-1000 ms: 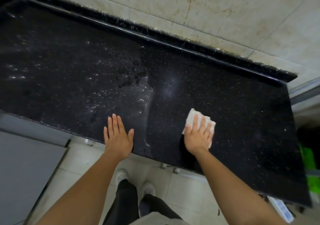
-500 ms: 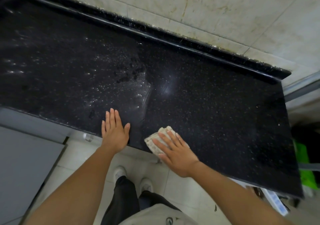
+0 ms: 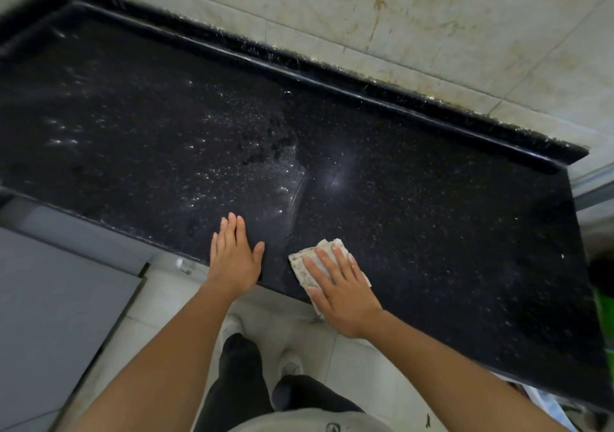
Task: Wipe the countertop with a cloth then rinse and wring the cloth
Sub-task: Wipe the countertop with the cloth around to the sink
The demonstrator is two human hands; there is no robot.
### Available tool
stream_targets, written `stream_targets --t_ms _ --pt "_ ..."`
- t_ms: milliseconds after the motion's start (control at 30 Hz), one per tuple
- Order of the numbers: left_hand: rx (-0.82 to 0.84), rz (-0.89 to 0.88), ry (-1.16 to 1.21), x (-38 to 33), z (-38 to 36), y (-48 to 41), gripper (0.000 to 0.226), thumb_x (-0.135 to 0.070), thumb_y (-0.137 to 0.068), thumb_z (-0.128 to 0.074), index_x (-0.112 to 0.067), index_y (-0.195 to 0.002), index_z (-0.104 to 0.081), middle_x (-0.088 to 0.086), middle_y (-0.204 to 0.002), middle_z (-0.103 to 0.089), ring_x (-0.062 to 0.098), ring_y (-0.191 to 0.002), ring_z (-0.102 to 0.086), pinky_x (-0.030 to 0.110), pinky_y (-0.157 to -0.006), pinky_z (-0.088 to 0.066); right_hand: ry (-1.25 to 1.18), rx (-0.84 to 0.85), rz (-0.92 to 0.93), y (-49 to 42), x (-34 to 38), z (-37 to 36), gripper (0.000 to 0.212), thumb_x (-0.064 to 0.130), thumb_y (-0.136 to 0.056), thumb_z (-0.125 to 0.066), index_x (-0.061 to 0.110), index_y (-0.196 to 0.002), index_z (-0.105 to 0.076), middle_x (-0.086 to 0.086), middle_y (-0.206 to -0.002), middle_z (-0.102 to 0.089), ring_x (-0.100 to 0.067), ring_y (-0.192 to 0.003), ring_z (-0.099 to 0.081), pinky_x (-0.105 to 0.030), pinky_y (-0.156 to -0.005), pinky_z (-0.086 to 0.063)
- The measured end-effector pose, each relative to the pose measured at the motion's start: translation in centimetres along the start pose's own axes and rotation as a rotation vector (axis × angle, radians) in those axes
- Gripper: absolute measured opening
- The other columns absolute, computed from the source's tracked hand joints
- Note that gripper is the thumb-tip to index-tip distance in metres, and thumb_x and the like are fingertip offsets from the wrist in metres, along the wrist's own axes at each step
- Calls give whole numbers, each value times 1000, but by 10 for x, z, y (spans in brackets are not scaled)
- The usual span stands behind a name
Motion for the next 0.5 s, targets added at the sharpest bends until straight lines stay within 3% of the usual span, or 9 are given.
stream_targets --t_ms 133,267,333,500 --pt "6 -39 -66 1 7 -3 68 -47 -100 -21 -6 -150 -1 13 -159 1 28 -146 1 40 -118 0 -21 -1 8 -49 17 17 67 56 -83 17 35 -147 24 7 -149 37 -21 -137 39 -39 -113 23" --pt "-36 -94 -92 8 18 -5 83 -59 -86 3 -10 -150 -13 12 -157 -15 26 -144 -13 42 -117 -1 -12 4 -3 -92 23 33 71 57 -79 21 35 -147 23 9 -148 37 -20 -138 37 -38 -114 22" --pt "-49 -100 -65 19 24 -15 83 -58 -84 4 -11 -151 -12 12 -156 -15 27 -145 -10 41 -116 2 -23 -6 -42 -112 20 44 70 58 -80 19 37 -147 22 10 -149 35 -19 -139 35 -38 -115 21" --pt "-86 -26 -84 66 54 -66 82 -60 -88 1 -7 -150 5 14 -158 7 28 -144 16 38 -114 13 -67 -43 -188 -155 2 65 54 56 -94 3 39 -142 22 13 -149 32 -14 -136 37 -35 -114 21"
Point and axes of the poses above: each hand's wrist, its own y-axis away from the middle knuckle, its own z-axis out of the back of the hand, x = y × z, the point moved 6 cm from there along -y, towards the middle knuckle
